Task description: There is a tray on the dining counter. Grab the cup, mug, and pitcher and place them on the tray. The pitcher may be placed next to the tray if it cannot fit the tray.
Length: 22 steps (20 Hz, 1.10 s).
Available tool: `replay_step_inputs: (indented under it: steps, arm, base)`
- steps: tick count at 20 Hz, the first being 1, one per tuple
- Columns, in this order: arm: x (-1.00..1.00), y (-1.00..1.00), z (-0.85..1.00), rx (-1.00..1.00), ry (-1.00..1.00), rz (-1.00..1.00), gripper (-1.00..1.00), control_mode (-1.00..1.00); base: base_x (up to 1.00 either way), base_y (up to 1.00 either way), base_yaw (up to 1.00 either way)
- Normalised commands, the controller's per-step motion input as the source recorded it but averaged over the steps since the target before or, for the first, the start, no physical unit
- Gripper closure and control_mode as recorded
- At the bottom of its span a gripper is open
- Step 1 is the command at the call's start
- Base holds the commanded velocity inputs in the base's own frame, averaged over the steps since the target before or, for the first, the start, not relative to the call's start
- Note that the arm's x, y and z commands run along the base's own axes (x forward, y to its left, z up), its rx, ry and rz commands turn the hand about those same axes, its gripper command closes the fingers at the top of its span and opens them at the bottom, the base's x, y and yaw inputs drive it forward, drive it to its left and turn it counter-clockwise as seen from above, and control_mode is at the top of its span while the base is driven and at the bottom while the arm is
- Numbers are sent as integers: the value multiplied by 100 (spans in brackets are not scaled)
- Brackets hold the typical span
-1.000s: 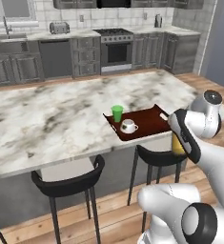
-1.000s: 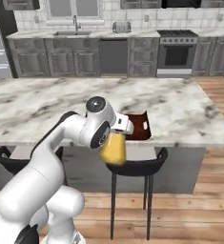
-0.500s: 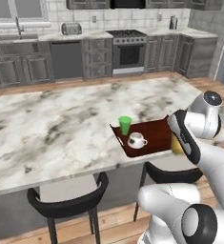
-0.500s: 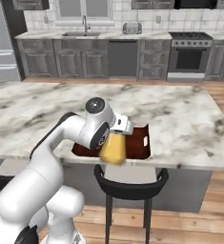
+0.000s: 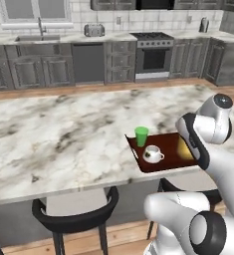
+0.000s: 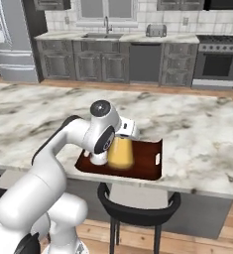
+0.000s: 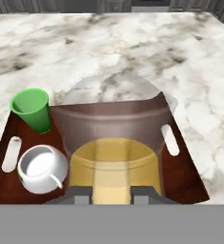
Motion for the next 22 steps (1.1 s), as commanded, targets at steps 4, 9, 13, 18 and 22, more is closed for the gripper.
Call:
replay_step_inputs:
  steps: [4, 9, 13, 18, 22]
  arm:
    - [0, 0, 0, 0, 0, 0, 100, 100]
    - [0, 0, 0, 0, 0, 0, 100, 100]
    - [0, 0, 0, 0, 0, 0, 100, 100]
    - [9, 0, 1, 0, 0, 0, 100, -100]
    - [29, 0, 1, 0, -12, 0, 100, -100]
  base:
    - [4, -10, 18]
    - [0, 0, 5]
    - [0, 0, 0]
    - [0, 0, 0]
    - [0, 0, 0]
